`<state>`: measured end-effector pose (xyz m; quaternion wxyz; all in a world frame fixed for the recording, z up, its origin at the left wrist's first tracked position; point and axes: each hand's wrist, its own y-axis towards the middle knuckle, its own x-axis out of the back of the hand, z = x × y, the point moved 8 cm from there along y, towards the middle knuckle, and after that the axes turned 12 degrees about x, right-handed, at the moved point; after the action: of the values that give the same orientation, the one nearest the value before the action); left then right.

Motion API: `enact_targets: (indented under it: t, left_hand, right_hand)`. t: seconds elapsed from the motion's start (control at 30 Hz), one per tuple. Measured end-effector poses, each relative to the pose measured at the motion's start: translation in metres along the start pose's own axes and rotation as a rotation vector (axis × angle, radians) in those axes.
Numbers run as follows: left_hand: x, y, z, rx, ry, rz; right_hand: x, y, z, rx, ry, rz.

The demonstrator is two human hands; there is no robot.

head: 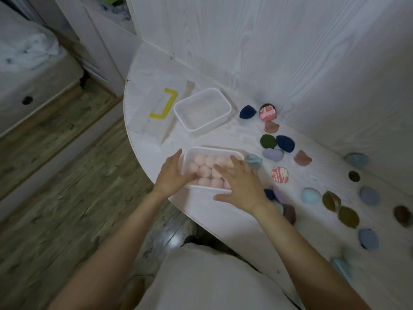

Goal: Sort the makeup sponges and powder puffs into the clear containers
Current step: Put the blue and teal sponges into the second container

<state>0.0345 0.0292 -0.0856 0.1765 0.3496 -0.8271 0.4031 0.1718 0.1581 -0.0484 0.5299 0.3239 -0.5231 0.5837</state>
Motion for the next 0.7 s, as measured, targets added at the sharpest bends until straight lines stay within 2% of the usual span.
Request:
enact_targets:
  t: [0.13,0.27,0.43,0.57,0.63,0.7]
  left_hand:
    - [-0.011,0.003,0.01,0.055,-0.109,0.077]
    - [-0.004,0.002,0.013,0.035,-0.079,0.017]
    - [0.0,-0.005,0.006,0.068,-0.067,-0.124]
    - [-0.012,-0.004,-0.022,-0.022,-0.206,0.005]
    - [-0.012,0.0,-0.036,-0.078,-0.102,0.009]
    - [0.003,0.01,-0.042,-0.111,0.131,-0.179]
  right_hand:
    - [-0.013,0.007,0.007,-0.062,-0.174,-0.02]
    - [-0.019,0.014,0.011,-0.101,-0.255,-0.029]
    - [-0.008,0.034,-0.004,0.029,-0.092,-0.067]
    - [0.011,0.036,-0.037,0.022,0.014,-0.055]
    - [0.017,0.036,-0.042,0.043,-0.024,-0.072]
    - [0.019,0.038,-0.039,0.091,-0.036,-0.086]
